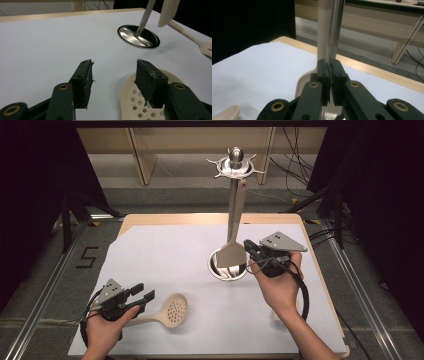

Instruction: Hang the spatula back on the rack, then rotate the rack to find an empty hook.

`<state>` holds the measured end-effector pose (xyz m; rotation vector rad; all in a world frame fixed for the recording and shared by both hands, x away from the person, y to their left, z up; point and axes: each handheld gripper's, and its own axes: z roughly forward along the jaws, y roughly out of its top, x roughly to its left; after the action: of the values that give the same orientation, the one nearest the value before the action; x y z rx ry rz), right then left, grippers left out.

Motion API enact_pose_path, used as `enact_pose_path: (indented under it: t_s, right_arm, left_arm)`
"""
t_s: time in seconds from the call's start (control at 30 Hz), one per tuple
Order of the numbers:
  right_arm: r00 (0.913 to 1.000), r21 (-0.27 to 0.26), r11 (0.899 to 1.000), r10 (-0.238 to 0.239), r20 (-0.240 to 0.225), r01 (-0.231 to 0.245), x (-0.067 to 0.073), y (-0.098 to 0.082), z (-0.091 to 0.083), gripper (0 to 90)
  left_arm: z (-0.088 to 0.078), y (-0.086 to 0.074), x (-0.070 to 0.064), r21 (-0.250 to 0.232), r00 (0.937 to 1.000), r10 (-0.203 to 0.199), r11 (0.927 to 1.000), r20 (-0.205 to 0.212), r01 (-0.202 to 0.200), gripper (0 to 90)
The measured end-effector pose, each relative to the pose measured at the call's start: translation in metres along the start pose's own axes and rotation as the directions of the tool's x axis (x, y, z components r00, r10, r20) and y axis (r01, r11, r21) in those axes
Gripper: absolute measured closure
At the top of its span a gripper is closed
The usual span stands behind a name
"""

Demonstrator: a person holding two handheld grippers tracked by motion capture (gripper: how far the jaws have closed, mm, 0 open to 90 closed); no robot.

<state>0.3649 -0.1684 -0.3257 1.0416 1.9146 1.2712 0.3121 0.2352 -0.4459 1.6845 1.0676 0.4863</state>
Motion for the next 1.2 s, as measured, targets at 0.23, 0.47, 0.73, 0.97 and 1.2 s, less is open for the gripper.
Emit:
enact_pose_path:
  t_s: [0.23,0.47,0.73,0.97,1.2]
  right_arm:
    - [0.9995,-0.016,1.0,-0.005,-0.032,0.004,-0.014,-0.017,-0.019,76.4]
    - [0.9987,0.037,0.999,0.041,-0.029,-0.04,-0.028,-0.043,-0.031,69.0]
    - [0.9996,0.025,0.999,0.023,-0.014,-0.023,-0.042,-0.049,-0.035,64.7]
    - [0.9999,0.027,1.0,0.016,-0.004,-0.016,-0.046,-0.051,-0.04,62.5]
    - [0.9997,0.026,0.999,0.019,0.016,-0.019,-0.051,-0.049,-0.047,62.4]
  left_arm:
    - [-0.001,0.004,-0.006,-0.015,1.0,0.003,0.9999,0.001,-0.003,65.4]
    - [-0.004,0.004,-0.01,-0.015,0.9995,0.032,0.9994,0.003,-0.032,73.8]
    - [-0.006,0.008,-0.013,-0.058,0.9958,0.09,0.9943,0.012,-0.09,78.3]
    - [-0.004,0.014,-0.01,-0.094,0.9951,0.098,0.991,0.017,-0.096,80.9]
    - [-0.006,0.028,-0.012,-0.115,0.9937,0.111,0.9873,0.013,-0.109,85.4]
